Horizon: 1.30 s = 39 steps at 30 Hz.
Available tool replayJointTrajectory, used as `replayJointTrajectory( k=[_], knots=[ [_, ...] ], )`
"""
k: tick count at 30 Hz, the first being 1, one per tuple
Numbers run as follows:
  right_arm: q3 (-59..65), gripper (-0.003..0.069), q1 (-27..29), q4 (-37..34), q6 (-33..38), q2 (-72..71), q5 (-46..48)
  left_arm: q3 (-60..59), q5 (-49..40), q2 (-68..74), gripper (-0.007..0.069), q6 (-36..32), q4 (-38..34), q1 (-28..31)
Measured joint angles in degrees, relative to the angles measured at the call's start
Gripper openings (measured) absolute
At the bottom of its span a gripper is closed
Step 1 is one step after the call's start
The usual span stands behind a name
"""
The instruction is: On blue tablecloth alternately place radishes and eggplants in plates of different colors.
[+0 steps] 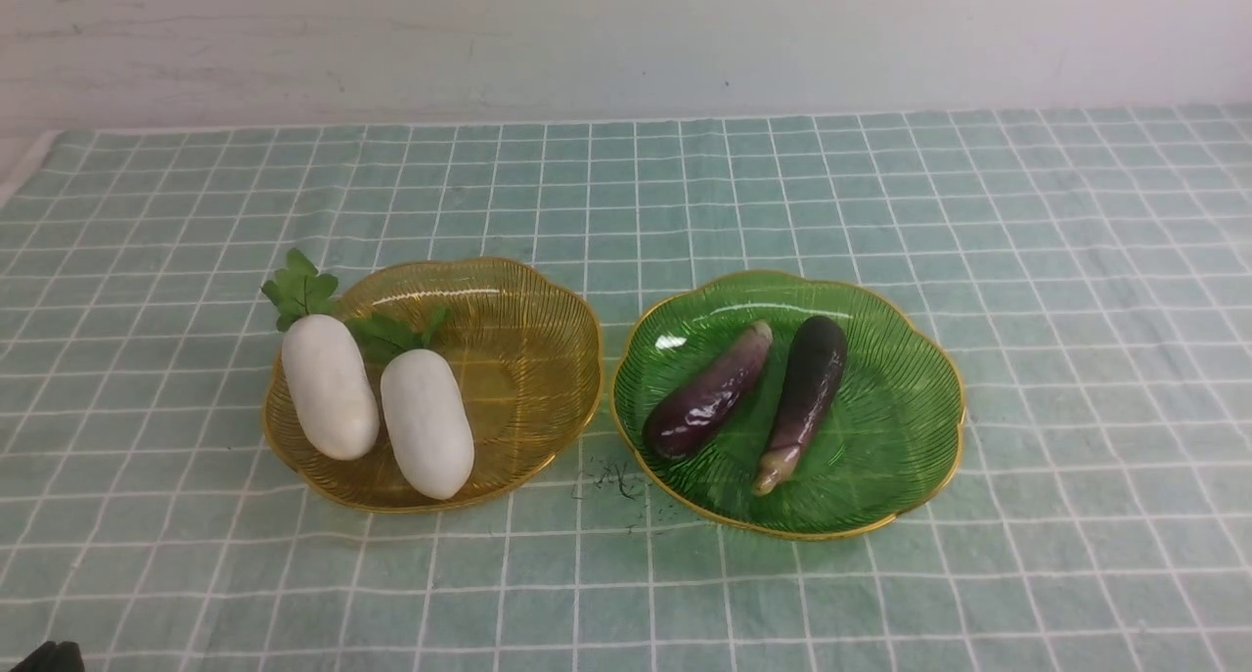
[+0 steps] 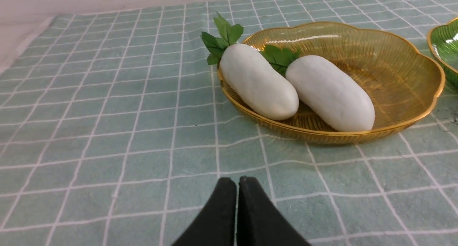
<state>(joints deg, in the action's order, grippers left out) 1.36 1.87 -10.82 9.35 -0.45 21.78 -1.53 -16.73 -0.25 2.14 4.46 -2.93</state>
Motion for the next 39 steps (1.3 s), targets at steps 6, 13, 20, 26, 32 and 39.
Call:
replayJointTrajectory(
  k=[6,13,20,26,32,39],
  knots=[
    [0.0,-0.0015,0.0,0.0,0.0,0.0,0.0,-0.1,-1.6,-0.3,-0.0008,1.7,0.0,2.1],
    [0.0,-0.0015,0.0,0.0,0.0,0.0,0.0,-0.1,-5.2,-0.3,-0.0008,1.7,0.0,2.1],
    [0.0,-0.0015,0.0,0.0,0.0,0.0,0.0,-0.1,-5.2,-0.3,-0.0008,1.7,0.0,2.1],
    [0.0,-0.0015,0.0,0.0,0.0,0.0,0.0,-0.1,-5.3,-0.3,-0.0008,1.7,0.0,2.1],
    [0.0,-0.0015,0.0,0.0,0.0,0.0,0.0,-0.1,-5.3,-0.3,-0.0008,1.7,0.0,2.1],
    [0.0,-0.0015,0.0,0.0,0.0,0.0,0.0,-0.1,-5.3,-0.3,-0.0008,1.7,0.0,2.1]
  ],
)
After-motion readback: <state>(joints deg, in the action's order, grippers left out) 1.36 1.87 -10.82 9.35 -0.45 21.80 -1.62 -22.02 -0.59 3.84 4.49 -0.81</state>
